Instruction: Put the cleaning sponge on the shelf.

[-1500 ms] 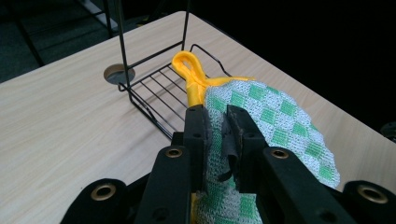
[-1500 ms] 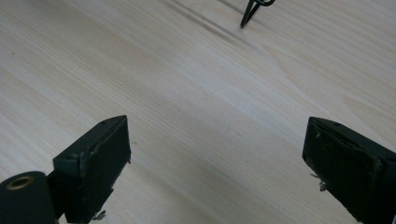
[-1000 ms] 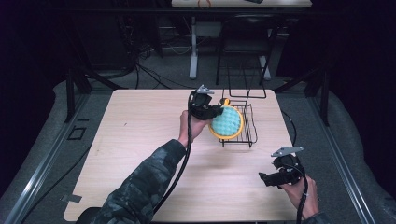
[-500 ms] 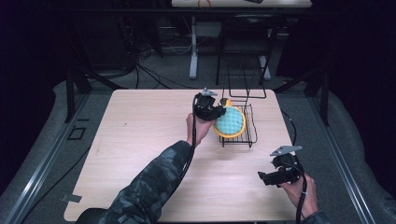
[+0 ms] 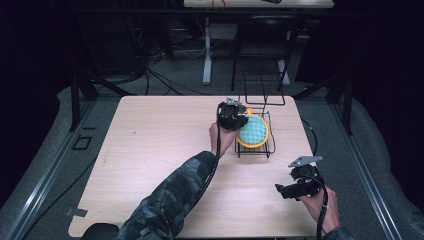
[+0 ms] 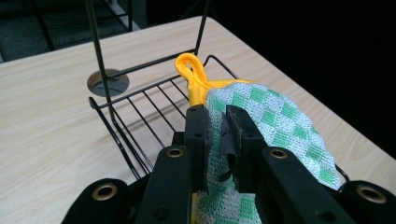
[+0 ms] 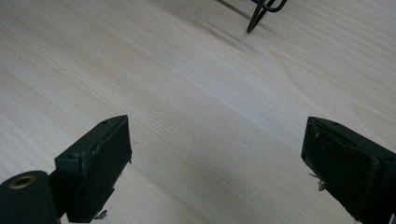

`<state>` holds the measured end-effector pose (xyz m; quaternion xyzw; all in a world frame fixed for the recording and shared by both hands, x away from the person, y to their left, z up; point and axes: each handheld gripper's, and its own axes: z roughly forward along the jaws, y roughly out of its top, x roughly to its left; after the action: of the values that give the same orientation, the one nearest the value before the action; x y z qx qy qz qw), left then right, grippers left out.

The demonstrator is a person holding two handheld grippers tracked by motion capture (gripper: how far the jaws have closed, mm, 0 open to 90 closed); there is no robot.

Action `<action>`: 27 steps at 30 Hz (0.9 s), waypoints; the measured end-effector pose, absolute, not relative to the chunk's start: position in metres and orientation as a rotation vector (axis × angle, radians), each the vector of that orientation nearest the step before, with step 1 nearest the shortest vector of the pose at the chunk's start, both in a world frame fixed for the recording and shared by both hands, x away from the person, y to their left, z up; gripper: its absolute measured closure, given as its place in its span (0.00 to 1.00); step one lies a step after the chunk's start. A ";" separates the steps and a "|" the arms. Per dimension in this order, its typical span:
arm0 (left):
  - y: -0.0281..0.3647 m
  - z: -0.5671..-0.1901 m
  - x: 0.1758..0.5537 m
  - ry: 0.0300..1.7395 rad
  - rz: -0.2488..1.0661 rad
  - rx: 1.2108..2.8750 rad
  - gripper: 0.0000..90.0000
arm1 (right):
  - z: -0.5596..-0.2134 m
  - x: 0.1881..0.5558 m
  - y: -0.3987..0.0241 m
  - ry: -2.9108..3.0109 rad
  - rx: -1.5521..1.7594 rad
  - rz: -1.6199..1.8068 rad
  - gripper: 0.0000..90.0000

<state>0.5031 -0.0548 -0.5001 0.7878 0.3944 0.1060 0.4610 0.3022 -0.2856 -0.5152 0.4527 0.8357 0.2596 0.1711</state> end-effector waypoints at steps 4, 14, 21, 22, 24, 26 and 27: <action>-0.066 -0.509 0.507 0.977 0.268 1.964 0.89 | -0.515 0.301 -0.284 2.375 1.292 0.738 0.09; -0.077 -0.530 0.515 1.006 0.291 2.024 0.90 | -0.516 0.301 -0.286 2.374 1.289 0.751 0.09; -0.079 -0.532 0.520 1.000 0.324 2.031 0.89 | -0.516 0.300 -0.284 2.373 1.291 0.752 0.09; -0.078 -0.532 0.521 0.999 0.324 2.032 0.87 | -0.516 0.300 -0.285 2.378 1.292 0.747 0.09; -0.077 -0.532 0.522 1.004 0.320 2.027 0.81 | -0.516 0.300 -0.285 2.378 1.293 0.747 0.09; -0.074 -0.529 0.523 1.007 0.306 2.027 0.66 | -0.515 0.300 -0.285 2.373 1.296 0.752 0.09; -0.072 -0.528 0.522 1.008 0.299 2.028 0.59 | -0.515 0.300 -0.286 2.371 1.295 0.749 0.09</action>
<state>0.5225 -0.0719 -0.5281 0.8075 0.4015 0.1189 0.4155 0.2996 -0.2855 -0.5147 0.4554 0.8336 0.2633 0.1684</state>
